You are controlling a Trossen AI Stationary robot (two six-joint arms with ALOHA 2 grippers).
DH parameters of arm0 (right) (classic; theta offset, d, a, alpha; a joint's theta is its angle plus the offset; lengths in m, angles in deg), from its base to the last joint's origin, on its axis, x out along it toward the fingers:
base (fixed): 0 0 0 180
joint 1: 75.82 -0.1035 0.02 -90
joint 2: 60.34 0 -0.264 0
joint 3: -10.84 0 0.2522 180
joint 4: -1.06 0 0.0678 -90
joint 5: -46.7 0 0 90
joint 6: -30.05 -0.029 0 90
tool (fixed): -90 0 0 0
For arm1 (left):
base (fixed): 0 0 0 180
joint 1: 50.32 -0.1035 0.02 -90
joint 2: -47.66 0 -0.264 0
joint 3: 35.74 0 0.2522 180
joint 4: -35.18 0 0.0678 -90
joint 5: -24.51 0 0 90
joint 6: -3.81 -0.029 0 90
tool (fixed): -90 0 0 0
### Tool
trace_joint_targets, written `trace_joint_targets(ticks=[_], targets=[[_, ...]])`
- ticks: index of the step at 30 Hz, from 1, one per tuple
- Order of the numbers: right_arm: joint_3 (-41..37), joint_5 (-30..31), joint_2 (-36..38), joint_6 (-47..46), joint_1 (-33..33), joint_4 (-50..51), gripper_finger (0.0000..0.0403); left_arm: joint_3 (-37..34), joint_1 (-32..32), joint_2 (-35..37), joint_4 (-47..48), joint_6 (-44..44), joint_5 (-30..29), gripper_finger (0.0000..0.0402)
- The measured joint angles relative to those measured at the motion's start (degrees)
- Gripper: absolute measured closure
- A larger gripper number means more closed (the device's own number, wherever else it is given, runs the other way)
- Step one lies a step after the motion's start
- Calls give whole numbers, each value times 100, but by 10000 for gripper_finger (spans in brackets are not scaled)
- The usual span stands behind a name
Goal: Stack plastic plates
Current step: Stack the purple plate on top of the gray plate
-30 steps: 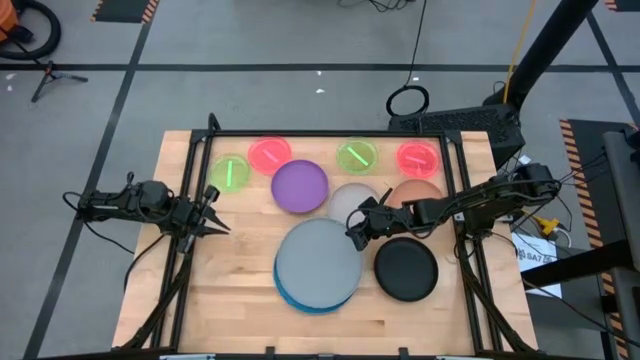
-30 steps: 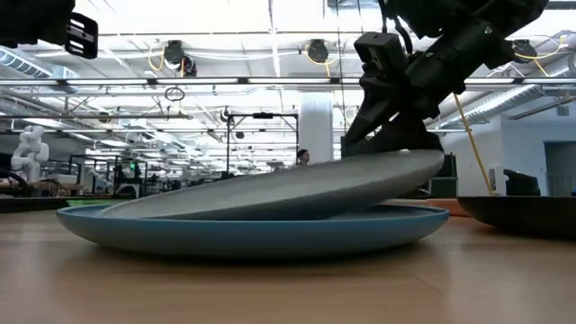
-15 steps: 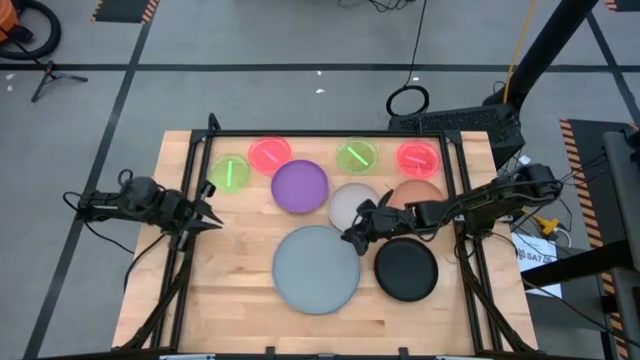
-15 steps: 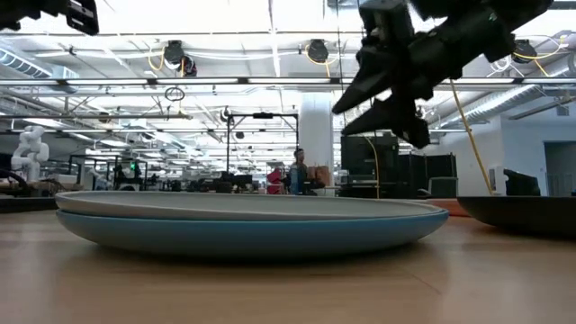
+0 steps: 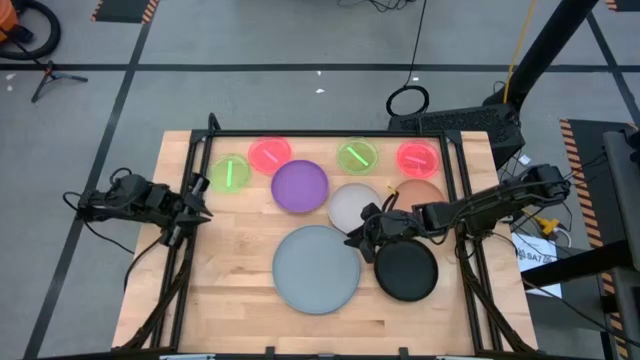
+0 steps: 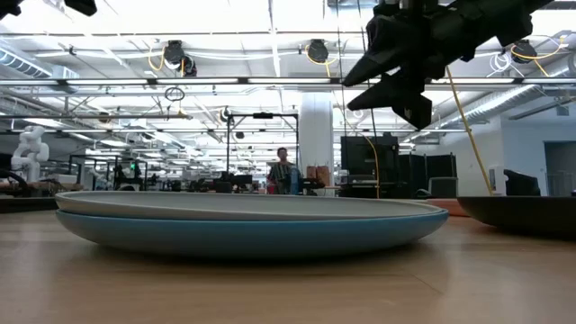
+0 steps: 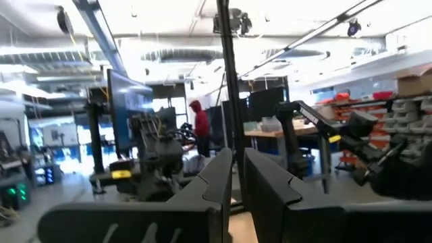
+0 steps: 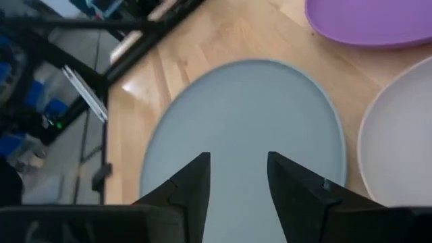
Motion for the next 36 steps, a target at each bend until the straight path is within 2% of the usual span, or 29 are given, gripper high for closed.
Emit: trace_joint_targets(ticks=[2, 6, 11, 16, 19, 26, 30, 36], targets=[[0, -109, 1, 99, 1, 162, 264, 0, 0, -2, -54, -116, -26, 353], [0, -294, 1, 467, 5, 535, 264, 0, 2, -38, -65, -193, -434, 353], [0, -270, 1, 1061, 8, 793, 264, 0, 2, -449, -310, -422, -678, 353], [0, 447, 1, 1897, 122, 752, 264, 0, -2, -1206, -938, -442, -763, 353], [0, 470, 1, 2010, 184, 781, 264, 0, -2, -1668, -1344, -408, -904, 353], [164, 47, 1, 1396, -73, 1023, 264, 0, -2, -2218, -1252, -142, -1836, 353], [538, 432, 1, 1042, -273, 1710, 264, 0, -2, -2255, -890, -107, -2456, 353], [1355, 968, -87, 616, -325, 3085, 264, 0, -2, -2253, 37, 2, -3803, 353]])
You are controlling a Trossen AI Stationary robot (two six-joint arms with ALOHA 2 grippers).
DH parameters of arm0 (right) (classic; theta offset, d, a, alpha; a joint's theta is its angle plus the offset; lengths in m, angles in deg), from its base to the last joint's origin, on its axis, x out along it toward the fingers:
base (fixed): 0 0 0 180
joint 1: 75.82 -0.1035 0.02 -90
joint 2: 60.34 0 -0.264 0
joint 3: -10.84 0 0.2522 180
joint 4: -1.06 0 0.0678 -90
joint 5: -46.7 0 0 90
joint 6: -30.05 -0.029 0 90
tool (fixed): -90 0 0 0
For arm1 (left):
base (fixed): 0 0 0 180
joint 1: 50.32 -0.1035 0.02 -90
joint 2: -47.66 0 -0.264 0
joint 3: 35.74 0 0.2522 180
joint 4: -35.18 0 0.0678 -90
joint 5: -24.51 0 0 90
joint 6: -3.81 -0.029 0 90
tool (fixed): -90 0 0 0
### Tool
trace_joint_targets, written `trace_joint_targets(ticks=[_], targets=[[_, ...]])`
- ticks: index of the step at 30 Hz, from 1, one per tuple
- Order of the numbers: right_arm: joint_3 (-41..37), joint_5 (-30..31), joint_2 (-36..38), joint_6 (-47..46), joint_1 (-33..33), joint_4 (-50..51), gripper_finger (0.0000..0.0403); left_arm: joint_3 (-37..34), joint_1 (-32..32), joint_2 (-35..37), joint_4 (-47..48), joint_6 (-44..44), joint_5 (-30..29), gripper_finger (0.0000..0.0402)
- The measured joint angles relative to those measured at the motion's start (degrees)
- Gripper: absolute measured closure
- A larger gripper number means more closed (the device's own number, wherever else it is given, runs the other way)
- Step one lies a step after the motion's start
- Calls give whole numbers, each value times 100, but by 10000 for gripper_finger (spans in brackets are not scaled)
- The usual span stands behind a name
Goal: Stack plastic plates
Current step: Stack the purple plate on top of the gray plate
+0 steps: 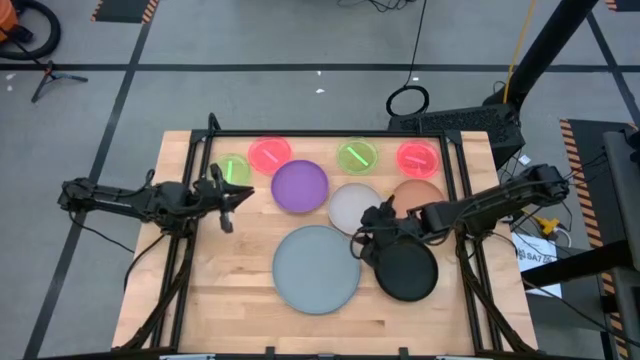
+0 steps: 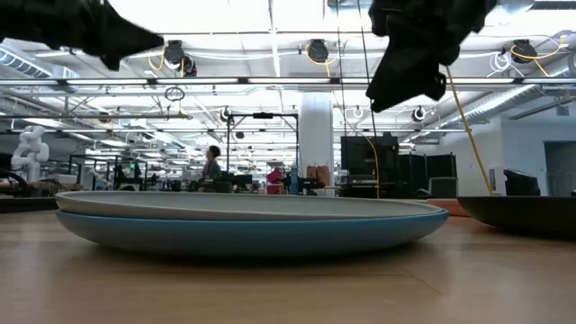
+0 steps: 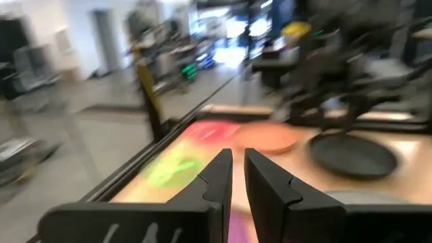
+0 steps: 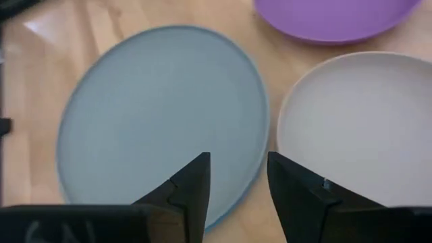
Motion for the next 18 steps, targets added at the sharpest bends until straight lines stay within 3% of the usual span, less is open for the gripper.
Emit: trace_joint_targets(ticks=[7, 18], targets=[[1293, 272, -672, 444, 203, 1158, 264, 0, 0, 2, 307, 59, -907, 353], [3142, 252, -2188, 2021, 881, 1601, 264, 0, 0, 9, -70, -657, -964, 353]])
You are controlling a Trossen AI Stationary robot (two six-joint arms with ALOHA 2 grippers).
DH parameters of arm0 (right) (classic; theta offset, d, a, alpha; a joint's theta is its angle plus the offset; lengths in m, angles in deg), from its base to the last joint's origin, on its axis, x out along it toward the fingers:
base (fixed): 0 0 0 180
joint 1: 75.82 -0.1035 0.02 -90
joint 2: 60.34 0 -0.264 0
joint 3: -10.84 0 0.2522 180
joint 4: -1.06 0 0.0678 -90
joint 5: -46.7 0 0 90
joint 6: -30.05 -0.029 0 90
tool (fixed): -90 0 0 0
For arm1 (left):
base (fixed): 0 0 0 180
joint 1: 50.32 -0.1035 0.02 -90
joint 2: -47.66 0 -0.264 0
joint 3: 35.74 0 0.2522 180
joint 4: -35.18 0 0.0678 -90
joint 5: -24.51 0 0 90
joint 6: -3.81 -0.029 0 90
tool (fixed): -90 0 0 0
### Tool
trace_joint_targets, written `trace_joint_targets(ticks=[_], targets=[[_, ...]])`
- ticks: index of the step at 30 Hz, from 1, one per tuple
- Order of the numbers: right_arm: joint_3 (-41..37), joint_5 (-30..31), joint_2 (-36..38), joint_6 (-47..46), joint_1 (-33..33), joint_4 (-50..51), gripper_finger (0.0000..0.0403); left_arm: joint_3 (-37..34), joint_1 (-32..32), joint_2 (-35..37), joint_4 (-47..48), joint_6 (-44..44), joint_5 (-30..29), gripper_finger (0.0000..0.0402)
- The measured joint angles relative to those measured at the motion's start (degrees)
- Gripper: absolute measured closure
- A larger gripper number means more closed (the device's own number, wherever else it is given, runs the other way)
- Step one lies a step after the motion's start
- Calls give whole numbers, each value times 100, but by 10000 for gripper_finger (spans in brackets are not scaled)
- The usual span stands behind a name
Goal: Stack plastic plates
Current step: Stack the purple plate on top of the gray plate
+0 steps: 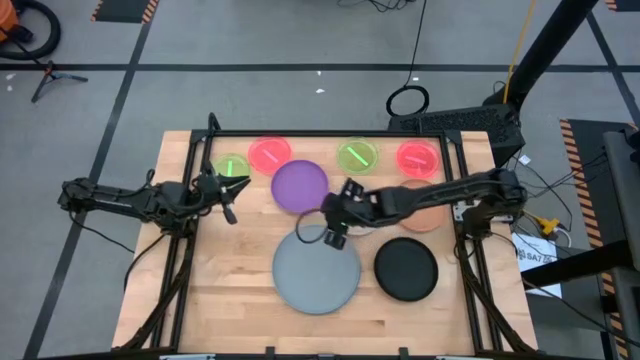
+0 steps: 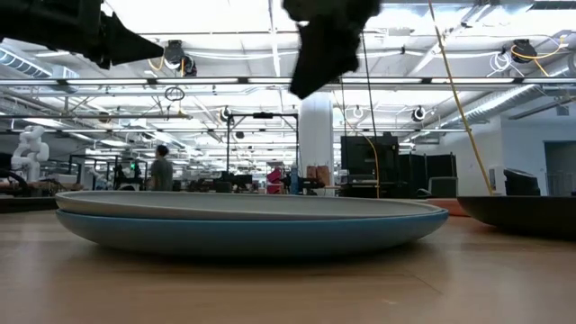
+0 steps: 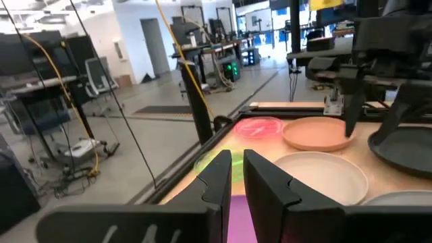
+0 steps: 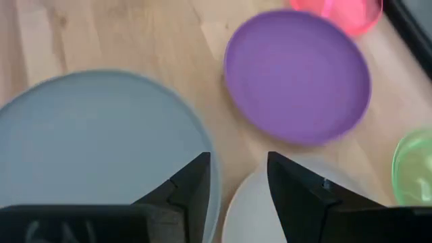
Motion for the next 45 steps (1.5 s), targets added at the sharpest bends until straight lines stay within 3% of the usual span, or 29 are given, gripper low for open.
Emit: trace_joint_targets(ticks=[9, 15, 22, 29, 45], targets=[[1433, -197, -1221, 1033, 530, 249, 264, 0, -11, 0, 20, -36, 0, 353], [1930, -321, -1896, 1486, 766, 202, 264, 0, -11, 0, 83, 44, 0, 353], [1992, -744, -2530, 1916, 848, -135, 264, 0, -11, -1, 96, 110, 0, 353], [1992, -762, -2925, 1918, 898, -348, 264, 0, -11, 0, 129, 125, 3, 353], [1990, -760, -3020, 1822, 890, -437, 264, 0, -11, 0, 131, 108, 6, 353]])
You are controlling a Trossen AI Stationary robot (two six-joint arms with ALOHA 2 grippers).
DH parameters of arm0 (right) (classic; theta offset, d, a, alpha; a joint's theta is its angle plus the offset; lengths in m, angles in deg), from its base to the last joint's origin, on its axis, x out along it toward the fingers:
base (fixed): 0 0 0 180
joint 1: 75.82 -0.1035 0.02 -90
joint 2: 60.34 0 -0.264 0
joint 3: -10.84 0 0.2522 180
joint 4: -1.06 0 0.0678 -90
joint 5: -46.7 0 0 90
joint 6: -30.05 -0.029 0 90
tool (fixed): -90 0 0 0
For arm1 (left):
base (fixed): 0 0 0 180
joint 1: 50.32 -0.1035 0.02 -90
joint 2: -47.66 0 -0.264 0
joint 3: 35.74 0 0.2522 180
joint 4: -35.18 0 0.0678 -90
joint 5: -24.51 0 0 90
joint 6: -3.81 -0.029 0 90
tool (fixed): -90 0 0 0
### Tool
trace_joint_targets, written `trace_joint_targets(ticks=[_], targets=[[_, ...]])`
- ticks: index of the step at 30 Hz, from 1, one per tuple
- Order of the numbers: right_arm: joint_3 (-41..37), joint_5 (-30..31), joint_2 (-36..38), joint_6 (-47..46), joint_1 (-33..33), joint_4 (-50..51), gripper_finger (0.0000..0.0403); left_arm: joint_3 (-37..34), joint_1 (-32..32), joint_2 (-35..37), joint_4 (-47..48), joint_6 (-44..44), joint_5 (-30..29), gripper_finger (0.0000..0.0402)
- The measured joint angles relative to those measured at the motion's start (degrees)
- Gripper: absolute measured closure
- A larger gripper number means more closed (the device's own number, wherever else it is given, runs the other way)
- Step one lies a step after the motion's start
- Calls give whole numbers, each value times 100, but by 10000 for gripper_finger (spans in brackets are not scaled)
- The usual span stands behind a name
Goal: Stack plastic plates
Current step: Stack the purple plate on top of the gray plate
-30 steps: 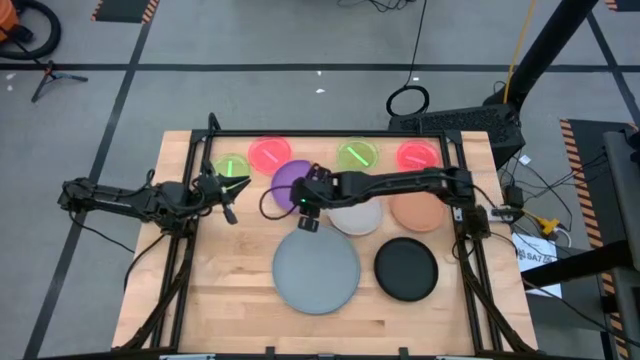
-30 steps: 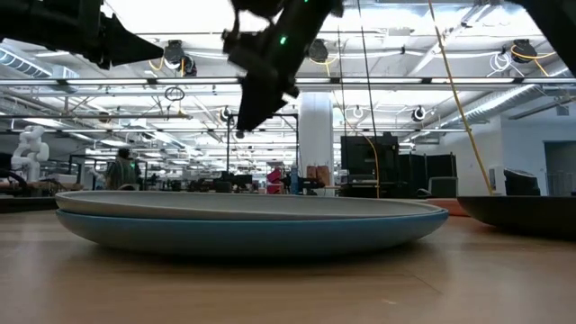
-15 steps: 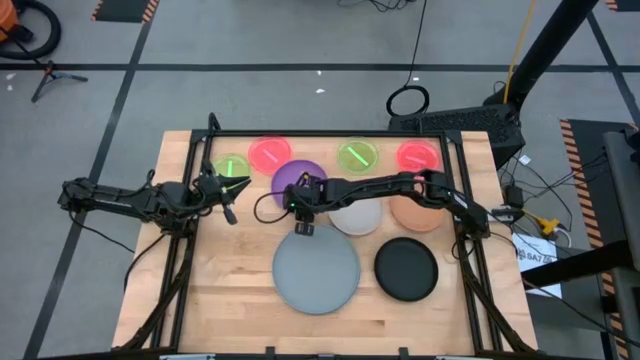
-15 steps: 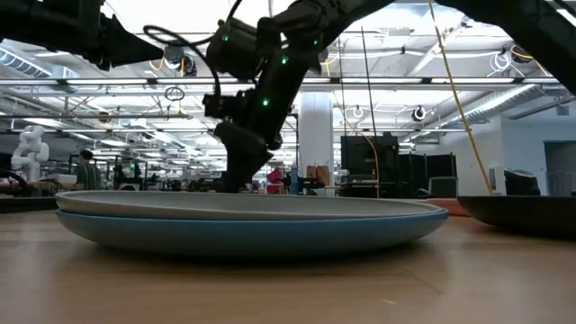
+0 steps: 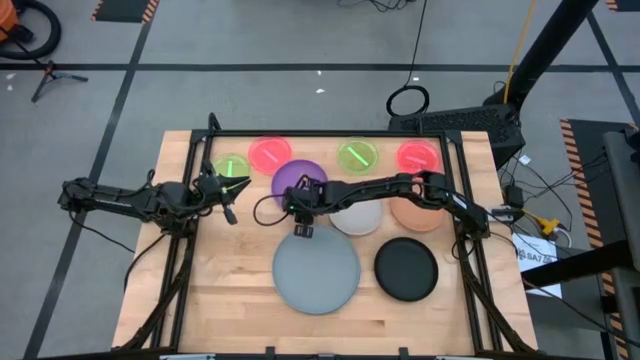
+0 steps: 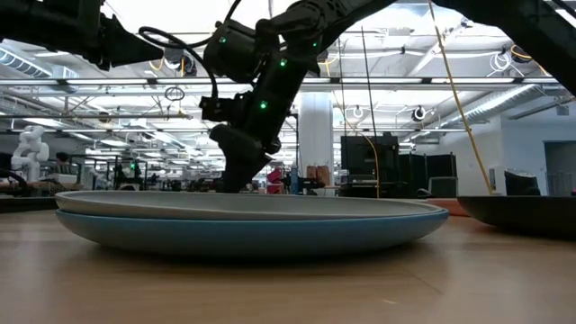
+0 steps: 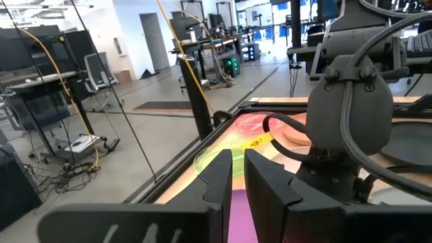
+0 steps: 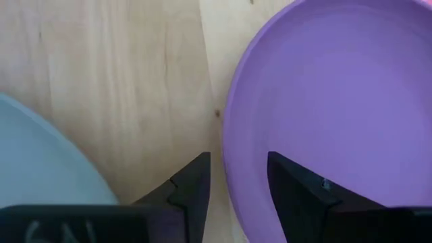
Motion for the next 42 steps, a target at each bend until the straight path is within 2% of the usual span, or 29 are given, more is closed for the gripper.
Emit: trace_joint_targets(ticks=[8, 22, 27, 33, 37, 42], targets=[[0, 24, 0, 2, 0, -252, 264, 0, 0, 0, 0, -3, 1, 353], [0, 35, 81, -626, -213, -552, 264, 0, 0, -9, 11, -4, 3, 353], [-1, 618, -139, -699, -251, -387, 264, 0, 0, -9, 12, -3, 3, 353], [-2, 636, -324, -702, -131, -474, 265, 0, 0, -9, 17, -3, 3, 353], [-2, 640, -330, -699, -116, -534, 290, 0, 0, -9, 17, -18, 6, 353], [-2, 614, -323, -679, -122, -584, 363, 0, 0, -9, 8, -37, 3, 353]])
